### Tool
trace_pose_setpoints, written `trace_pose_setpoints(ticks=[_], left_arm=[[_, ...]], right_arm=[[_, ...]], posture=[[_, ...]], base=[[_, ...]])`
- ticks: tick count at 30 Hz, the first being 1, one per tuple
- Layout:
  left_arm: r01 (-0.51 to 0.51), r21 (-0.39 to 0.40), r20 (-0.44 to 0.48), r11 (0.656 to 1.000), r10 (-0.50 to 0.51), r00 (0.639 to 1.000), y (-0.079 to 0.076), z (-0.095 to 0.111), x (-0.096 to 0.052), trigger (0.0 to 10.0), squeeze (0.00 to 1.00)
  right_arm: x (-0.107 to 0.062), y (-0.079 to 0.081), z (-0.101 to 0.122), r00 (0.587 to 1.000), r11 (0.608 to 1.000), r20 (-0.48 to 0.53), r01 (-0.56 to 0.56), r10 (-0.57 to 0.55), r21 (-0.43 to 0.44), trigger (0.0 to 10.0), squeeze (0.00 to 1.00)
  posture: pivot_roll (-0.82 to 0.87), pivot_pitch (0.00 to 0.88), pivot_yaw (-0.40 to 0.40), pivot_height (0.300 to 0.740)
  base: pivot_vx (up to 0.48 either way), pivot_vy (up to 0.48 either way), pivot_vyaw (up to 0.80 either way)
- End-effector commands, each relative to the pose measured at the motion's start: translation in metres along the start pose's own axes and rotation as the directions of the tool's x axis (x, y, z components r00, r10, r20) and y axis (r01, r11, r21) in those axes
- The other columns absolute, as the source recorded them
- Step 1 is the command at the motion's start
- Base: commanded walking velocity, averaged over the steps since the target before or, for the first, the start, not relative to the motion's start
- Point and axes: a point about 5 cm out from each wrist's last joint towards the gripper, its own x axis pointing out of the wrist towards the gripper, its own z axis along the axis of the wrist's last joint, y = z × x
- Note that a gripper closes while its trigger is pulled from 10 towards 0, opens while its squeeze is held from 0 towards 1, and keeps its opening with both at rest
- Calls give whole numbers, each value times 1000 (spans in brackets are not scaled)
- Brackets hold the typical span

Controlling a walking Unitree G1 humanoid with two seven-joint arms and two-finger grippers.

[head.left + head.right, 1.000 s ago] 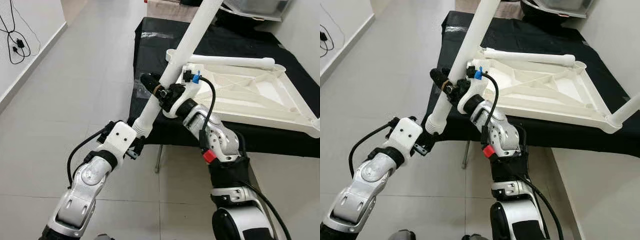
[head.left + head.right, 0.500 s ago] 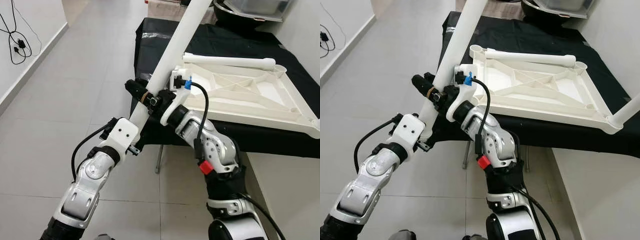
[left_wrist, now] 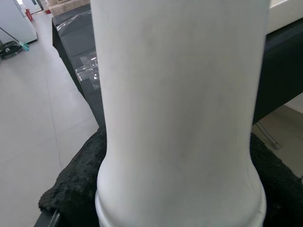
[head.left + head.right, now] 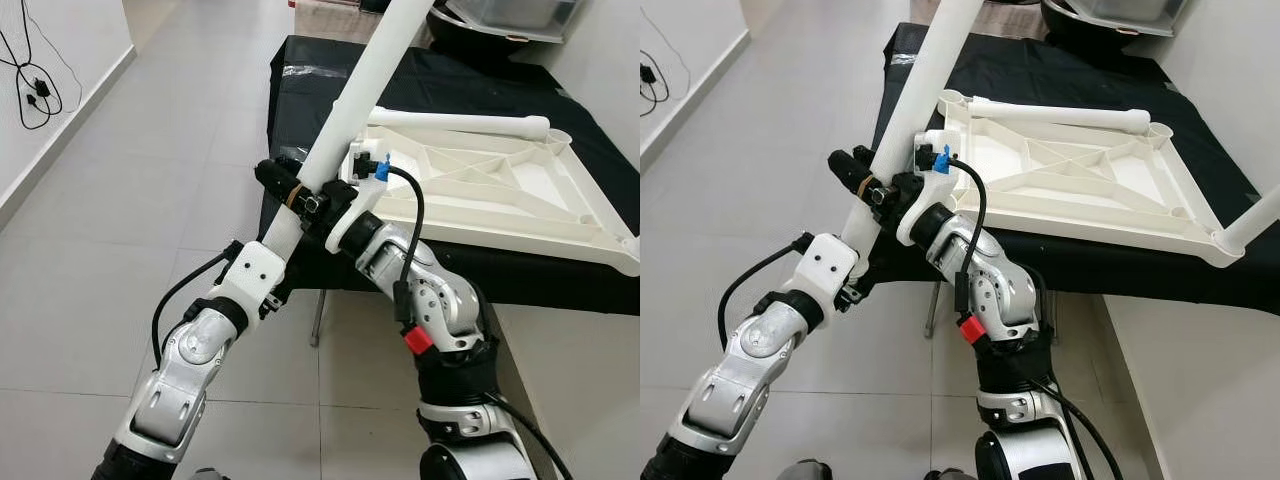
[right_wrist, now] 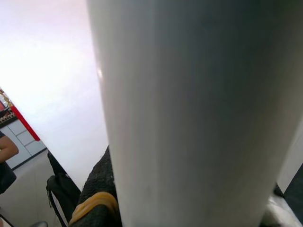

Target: Building children table

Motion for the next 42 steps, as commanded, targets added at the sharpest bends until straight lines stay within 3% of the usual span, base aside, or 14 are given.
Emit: trace_pose_setpoints(ticks=[1, 2, 3, 4, 5, 11, 12, 16, 21, 24, 27, 29, 32, 42], left_arm=[[-5, 11, -16, 1000, 5, 1000, 1, -5, -1, 0, 0], [-6, 5, -37, 1000, 6, 999, 3, -9, -4, 0, 0], [-8, -6, -45, 1000, 7, 999, 4, -10, -6, 10000, 0], [-8, -6, -45, 1000, 7, 999, 4, -10, -6, 10000, 0], [-9, -17, -48, 1000, 8, 999, 5, -11, -11, 10000, 0], [29, -67, -52, 997, -32, 998, 2, -13, -22, 10000, 0], [55, -89, -44, 994, -59, 997, 0, -14, -29, 10000, 0], [169, -177, -46, 970, -180, 983, -10, -19, -54, 10000, 0], [244, -234, -42, 941, -260, 965, -17, -18, -64, 10000, 0], [345, -296, -32, 891, -370, 928, -27, -18, -76, 10000, 0], [374, -314, -30, 873, -403, 915, -31, -17, -81, 10000, 0], [436, -392, -20, 810, -481, 876, -39, -17, -92, 10000, 0], [470, -418, -11, 777, -521, 853, -44, -15, -98, 10000, 0], [498, -438, -7, 749, -557, 831, -46, -12, -104, 10000, 0]], right_arm=[[-2, 2, -6, 999, 1000, -33, -12, 12, -4, 10000, 0], [-2, 2, -6, 1000, 1000, -27, -8, 7, -15, 10000, 0], [-2, 1, -6, 1000, 1000, -25, -4, 3, -28, 10000, 220], [-2, 1, -6, 1000, 1000, -25, -4, 3, -28, 10000, 220], [-4, 0, -6, 1000, 999, -25, -10, 9, -34, 10000, 1000], [-7, -2, -7, 999, 998, -32, -28, 27, -49, 10000, 1000], [-8, -4, -6, 999, 999, -32, -34, 33, -37, 10000, 0], [-15, -6, -5, 989, 991, -60, -133, 133, -4, 10000, 0], [-21, -3, -7, 966, 972, -108, -233, 234, 19, 10000, 0], [-29, 3, -9, 920, 932, -148, -356, 362, 65, 10000, 0], [-32, 4, -9, 904, 918, -157, -389, 397, 83, 10000, 0], [-41, 8, -14, 843, 868, -209, -482, 496, 118, 10000, 0], [-44, 8, -15, 818, 850, -230, -512, 527, 127, 10000, 0], [-50, 14, -14, 755, 796, -252, -580, 605, 173, 10000, 0]], posture=[[121, 112, -108, 740], [116, 110, -104, 740], [116, 110, -103, 740], [116, 110, -103, 740], [117, 110, -104, 740], [126, 107, -102, 740], [126, 93, -91, 740], [134, 87, -94, 740], [137, 87, -94, 740], [135, 80, -91, 740], [133, 78, -91, 740], [136, 80, -91, 740], [135, 82, -95, 740], [132, 96, -93, 740]], base=[[0, 0, 0], [0, 0, 0], [0, 0, 0], [0, 0, 0], [0, 0, 0], [0, 0, 0], [0, 0, 0], [0, 0, 0], [0, 0, 0], [0, 0, 0], [0, 0, 0], [0, 0, 0], [0, 0, 0], [0, 0, 0]])
